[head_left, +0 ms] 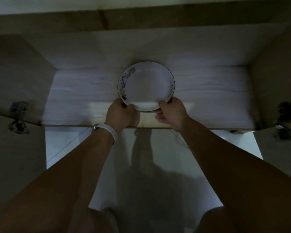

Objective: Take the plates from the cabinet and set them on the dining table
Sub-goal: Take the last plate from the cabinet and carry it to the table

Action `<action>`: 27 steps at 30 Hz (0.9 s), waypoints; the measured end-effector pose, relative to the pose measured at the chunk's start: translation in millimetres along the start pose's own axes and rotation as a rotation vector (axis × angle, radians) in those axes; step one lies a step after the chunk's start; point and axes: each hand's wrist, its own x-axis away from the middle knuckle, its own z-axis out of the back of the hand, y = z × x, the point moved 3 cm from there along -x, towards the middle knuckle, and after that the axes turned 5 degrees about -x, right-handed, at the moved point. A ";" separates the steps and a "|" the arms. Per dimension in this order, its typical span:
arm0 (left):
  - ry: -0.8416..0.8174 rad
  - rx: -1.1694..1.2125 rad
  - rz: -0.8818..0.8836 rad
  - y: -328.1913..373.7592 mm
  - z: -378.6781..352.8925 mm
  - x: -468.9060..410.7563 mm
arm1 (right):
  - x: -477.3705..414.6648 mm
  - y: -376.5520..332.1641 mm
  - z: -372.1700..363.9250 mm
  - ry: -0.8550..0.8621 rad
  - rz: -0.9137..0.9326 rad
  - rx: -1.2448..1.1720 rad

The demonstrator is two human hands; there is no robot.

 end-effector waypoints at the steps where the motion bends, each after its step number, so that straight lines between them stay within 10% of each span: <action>1: -0.011 0.007 -0.003 -0.3 -1.0 0.7 | -2.1 1.8 -0.8 0.020 -0.004 -0.028; 9: -0.149 0.083 0.021 -11.8 3.1 1.3 | 1.0 1.0 0.8 0.024 0.016 -0.213; 19: -0.078 0.263 0.029 2.0 42.1 -0.6 | 30.1 -22.8 28.9 -0.173 0.130 0.118; 27: -0.164 0.283 -0.065 15.8 42.4 23.3 | 44.4 -27.9 48.6 0.030 0.229 0.241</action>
